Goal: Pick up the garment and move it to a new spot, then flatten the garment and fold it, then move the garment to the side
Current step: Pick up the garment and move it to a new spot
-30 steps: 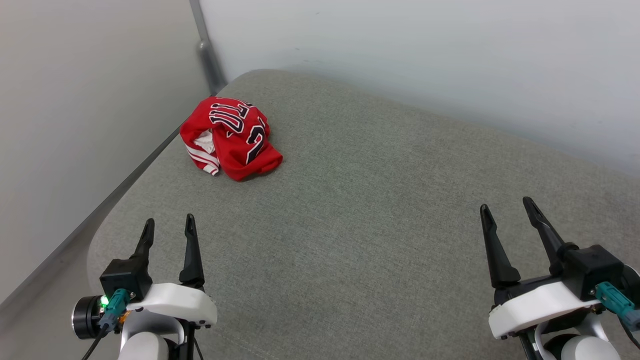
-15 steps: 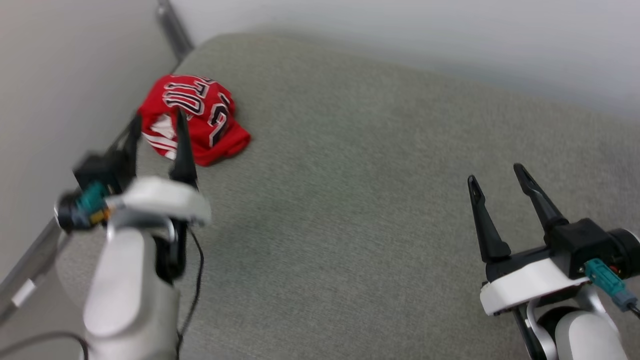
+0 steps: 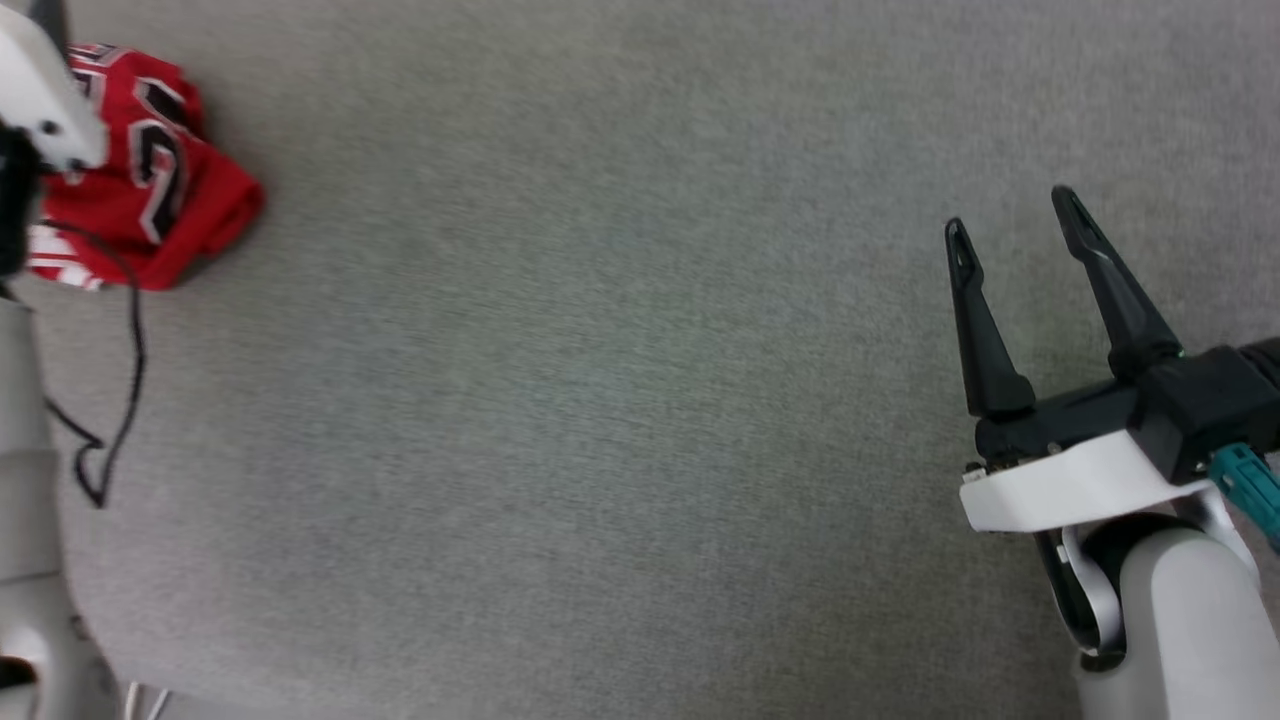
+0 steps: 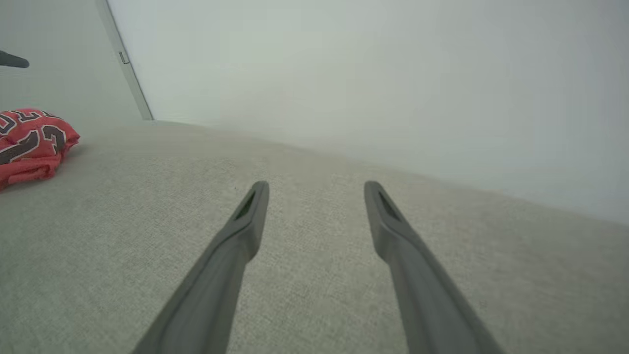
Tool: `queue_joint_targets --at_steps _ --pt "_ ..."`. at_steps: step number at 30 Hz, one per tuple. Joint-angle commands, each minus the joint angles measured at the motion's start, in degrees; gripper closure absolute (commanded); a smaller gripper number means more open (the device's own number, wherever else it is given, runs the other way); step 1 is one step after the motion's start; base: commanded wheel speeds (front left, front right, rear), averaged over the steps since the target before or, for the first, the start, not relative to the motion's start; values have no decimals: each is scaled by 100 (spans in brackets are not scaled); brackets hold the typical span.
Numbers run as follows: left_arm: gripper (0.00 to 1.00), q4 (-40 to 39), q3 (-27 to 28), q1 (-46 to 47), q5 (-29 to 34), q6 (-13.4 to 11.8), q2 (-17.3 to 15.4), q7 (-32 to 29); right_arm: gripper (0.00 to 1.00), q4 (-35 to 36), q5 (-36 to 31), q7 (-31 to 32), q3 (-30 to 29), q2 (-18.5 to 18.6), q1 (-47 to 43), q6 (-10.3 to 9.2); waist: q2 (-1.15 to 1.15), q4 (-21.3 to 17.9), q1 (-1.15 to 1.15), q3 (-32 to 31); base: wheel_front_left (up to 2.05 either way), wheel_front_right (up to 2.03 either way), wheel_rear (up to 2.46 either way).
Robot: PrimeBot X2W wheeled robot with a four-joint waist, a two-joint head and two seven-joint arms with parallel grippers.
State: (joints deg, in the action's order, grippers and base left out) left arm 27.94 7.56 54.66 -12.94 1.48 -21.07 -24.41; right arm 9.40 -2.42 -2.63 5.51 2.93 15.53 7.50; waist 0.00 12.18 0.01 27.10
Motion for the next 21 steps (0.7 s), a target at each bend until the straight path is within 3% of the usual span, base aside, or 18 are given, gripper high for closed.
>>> queue_joint_targets --at_steps 1,5,9,15,16,17,21 --pt "0 98 44 119 -46 -18 -152 -314 0 -21 23 -58 40 -6 183 -2 0 -480 -1 663 0 0 0" --pt "0 471 193 105 -132 -4 -598 -1268 0 -165 48 -202 135 -6 411 -2 0 -647 -1 980 0 0 0" --pt "0 721 356 -134 -315 -60 -738 -1879 0 -289 59 -310 163 -6 589 -2 0 -721 -1 1172 0 0 0" --pt "0 1129 534 -554 -686 -213 -461 -2692 0 -421 40 -342 187 -6 715 -2 0 -747 -1 1257 0 0 0" --pt "65 1137 566 -600 -764 -233 -382 -2756 0 -434 51 -337 186 -6 698 -2 0 -746 -1 1248 0 0 0" --pt "100 1133 580 -640 -802 -248 -352 -2814 0 -446 51 -330 176 -5 689 -2 0 -736 -1 1232 0 0 0" --pt "100 887 577 -623 -686 -305 -431 -2285 0 -485 34 -328 150 1 656 -2 0 -685 -1 1061 0 0 0"
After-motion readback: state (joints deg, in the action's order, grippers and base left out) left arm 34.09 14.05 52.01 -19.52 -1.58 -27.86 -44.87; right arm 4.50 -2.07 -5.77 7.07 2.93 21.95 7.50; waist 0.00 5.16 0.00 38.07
